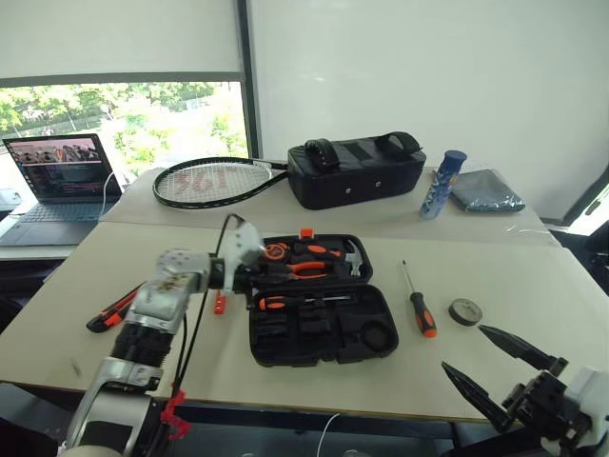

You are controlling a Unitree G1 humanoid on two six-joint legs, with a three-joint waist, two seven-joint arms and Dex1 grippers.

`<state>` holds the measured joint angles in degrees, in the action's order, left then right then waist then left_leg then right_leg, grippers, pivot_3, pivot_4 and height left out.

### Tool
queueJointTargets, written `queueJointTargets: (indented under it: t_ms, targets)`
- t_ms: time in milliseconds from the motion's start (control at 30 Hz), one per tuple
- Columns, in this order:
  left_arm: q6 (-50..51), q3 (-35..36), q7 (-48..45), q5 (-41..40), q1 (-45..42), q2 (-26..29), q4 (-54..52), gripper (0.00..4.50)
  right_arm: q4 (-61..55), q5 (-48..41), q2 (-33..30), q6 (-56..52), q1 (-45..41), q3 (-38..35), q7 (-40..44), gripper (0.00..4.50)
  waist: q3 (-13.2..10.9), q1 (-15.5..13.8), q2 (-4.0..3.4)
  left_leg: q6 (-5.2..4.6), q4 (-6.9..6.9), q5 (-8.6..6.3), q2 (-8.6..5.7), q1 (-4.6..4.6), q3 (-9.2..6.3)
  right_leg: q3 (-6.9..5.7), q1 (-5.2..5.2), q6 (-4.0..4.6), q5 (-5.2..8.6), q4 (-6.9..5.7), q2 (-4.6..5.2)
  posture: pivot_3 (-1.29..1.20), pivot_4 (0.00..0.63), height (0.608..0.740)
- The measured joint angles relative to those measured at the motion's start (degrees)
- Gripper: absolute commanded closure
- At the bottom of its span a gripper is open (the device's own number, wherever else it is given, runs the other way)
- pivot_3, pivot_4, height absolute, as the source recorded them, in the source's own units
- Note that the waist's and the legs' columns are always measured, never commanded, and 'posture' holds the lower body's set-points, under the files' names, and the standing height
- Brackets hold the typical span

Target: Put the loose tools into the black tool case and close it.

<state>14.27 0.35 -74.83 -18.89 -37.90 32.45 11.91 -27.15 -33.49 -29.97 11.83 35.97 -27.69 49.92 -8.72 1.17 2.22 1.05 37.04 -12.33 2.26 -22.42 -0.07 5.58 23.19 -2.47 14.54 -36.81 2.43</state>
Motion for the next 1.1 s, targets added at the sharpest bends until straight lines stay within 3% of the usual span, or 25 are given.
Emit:
queueJointTargets:
  t_ms: [233, 367, 467, 633, 800, 1000, 1100]
  targets:
    - [-4.2, 5.5, -8.8, -3.3, 6.7, 10.6, 4.5, 0.09, 3.5, 5.6, 0.3, -1.6, 5.5, -4.2, -2.9, 0.00, 0.0, 0.0, -0.01, 0.01, -0.04, 0.01, 0.01, 0.14, 0.04, 0.00, -0.05, 0.42, 0.26, -0.02, 0.04, 0.00, 0.150, 0.740]
    - [-6.4, 7.2, -10.6, -3.6, 8.3, 12.4, 7.5, 0.03, 2.6, 7.9, -2.0, -12.8, 5.3, -4.0, -8.3, 0.00, 0.0, -0.3, 0.01, 0.01, -0.03, 0.01, 0.01, 0.11, 0.07, 0.00, -0.04, 0.44, 0.26, -0.02, 0.08, 0.00, 0.150, 0.740]
    - [-6.5, 7.4, -11.0, -4.3, 8.8, 12.1, 6.4, 0.03, -2.6, 5.0, -7.0, -25.0, -0.2, -2.1, -12.7, 0.00, 0.0, 0.0, 0.01, 0.02, -0.01, 0.01, 0.03, 0.12, 0.12, 0.05, -0.03, 0.44, 0.21, -0.04, 0.07, 0.00, 0.150, 0.740]
    - [-4.2, 5.2, -11.2, -6.8, 10.9, 9.7, -0.8, 0.03, -7.0, -4.1, -16.6, -53.7, -24.5, 5.0, -24.6, 0.00, -0.1, 1.0, 0.09, 0.01, -0.03, 0.03, 0.11, 0.08, 0.10, 0.03, -0.02, 0.38, 0.06, -0.04, -0.03, 0.00, 0.150, 0.740]
    - [-2.9, 4.0, -9.4, -7.8, 12.3, 8.2, -4.2, 0.03, -1.6, -6.2, -17.4, -74.6, -45.0, 13.9, -32.7, 0.00, -0.2, 0.9, 0.16, -0.01, -0.07, 0.02, 0.17, -0.18, -0.02, -0.08, 0.15, 0.19, -0.02, 0.03, -0.14, 0.00, 0.150, 0.740]
    - [-2.2, 3.9, -7.6, -8.3, 13.2, 7.9, -6.3, 0.03, 7.0, -3.3, -15.6, -84.0, -54.8, 21.8, -35.2, 0.00, -0.1, 0.7, 0.16, -0.06, 0.02, 0.00, 0.02, -1.15, -0.02, -0.03, 1.07, 0.34, -0.27, 0.00, 0.00, 0.00, 0.150, 0.740]
    - [-1.6, 4.0, -7.0, -8.6, 13.8, 7.9, -8.0, 0.00, 9.6, -2.1, -14.3, -85.8, -58.1, 25.4, -34.5, 0.70, -0.1, 0.9, 0.16, -0.07, 0.02, -0.01, 0.01, -1.18, -0.02, -0.04, 1.09, 0.34, -0.28, 0.00, 0.02, 0.00, 0.150, 0.740]
